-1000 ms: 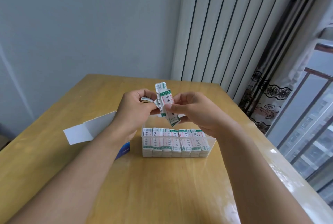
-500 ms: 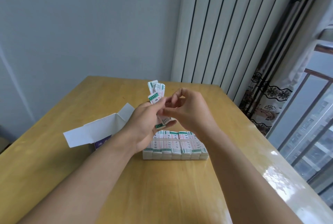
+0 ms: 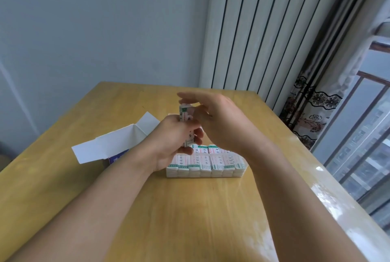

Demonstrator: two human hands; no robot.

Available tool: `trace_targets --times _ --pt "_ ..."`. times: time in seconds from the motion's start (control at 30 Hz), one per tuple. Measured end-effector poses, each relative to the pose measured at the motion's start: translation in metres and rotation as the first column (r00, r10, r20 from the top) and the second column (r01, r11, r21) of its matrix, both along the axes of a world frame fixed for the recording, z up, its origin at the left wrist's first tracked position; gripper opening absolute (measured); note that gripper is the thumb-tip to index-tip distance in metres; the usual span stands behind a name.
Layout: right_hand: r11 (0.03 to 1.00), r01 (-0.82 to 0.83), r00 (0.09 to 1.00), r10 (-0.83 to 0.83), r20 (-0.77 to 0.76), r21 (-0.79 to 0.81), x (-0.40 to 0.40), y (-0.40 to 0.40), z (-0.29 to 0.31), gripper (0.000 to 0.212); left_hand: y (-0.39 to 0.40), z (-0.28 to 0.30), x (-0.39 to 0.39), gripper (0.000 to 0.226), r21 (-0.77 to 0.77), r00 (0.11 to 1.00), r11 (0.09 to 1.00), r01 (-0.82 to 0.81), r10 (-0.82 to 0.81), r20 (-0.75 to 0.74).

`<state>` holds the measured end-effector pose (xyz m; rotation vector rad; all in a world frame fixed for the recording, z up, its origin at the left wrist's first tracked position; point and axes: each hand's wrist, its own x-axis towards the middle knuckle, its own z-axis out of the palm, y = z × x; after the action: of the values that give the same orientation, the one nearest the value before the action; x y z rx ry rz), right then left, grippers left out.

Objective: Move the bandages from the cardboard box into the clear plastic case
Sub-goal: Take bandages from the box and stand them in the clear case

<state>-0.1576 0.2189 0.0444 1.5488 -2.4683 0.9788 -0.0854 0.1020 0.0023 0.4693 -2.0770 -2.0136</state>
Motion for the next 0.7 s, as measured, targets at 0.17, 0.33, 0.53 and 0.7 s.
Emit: trace_targets --times 0.17,0.33,0.53,0.7 --pt "0.999 -0.014 0.999 0.015 -0.043 0.034 -0.0041 0.0042 0.0047 0.038 -0.0018 0.0036 -0.0001 0.015 -0.135 1.000 0.991 -0.010 0.011 0.007" --pt "0.996 0.005 1.000 -0.006 -0.009 -0.084 -0.0076 0.0095 0.0060 0.029 0.0020 0.0027 0.0005 0.010 -0.145 1.000 0.989 0.010 -0.014 -0.021" --pt "0.996 -0.017 0.999 0.020 0.034 -0.083 -0.0084 0.0085 0.0043 0.025 0.0037 0.0025 0.0019 0.016 -0.153 1.000 0.988 0.015 -0.018 -0.016" --pt "0.989 -0.072 0.990 0.087 0.112 -0.126 -0.0069 0.0082 0.0045 0.029 0.0035 0.0024 0.0010 0.027 -0.200 0.999 0.979 0.033 -0.037 -0.013"
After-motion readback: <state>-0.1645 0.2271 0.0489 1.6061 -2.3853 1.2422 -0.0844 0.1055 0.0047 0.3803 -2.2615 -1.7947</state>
